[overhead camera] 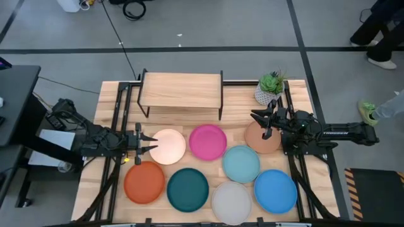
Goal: Place and stack plates onto a shelf
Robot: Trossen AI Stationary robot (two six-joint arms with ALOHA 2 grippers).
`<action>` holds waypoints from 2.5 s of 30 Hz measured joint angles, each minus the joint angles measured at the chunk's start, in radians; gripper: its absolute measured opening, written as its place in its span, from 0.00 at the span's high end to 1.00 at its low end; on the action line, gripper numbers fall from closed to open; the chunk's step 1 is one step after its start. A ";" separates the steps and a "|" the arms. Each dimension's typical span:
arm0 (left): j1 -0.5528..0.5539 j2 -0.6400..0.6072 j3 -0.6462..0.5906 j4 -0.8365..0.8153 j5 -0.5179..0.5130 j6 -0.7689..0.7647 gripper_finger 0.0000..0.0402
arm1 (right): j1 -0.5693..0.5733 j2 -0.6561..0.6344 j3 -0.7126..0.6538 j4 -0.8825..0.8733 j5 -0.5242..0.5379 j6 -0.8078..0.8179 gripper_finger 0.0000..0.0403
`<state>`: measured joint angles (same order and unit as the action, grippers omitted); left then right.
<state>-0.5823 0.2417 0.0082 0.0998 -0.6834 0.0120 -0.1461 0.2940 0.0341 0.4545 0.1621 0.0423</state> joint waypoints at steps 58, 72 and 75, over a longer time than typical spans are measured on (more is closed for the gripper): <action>0.002 0.000 0.000 0.155 0.211 -0.228 0.69 | 0.000 0.000 0.000 0.097 -0.044 0.194 0.77; 0.048 0.001 0.023 0.386 0.158 -0.035 0.69 | 0.004 0.172 0.147 -0.138 -0.070 0.194 0.81; 0.072 0.000 0.081 0.379 0.138 0.055 0.69 | 0.004 0.274 0.249 -0.338 -0.050 0.186 0.82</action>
<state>-0.5104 0.2418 0.0888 0.4786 -0.5450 0.0668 -0.1425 0.5683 0.2828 0.1170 0.1117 0.2281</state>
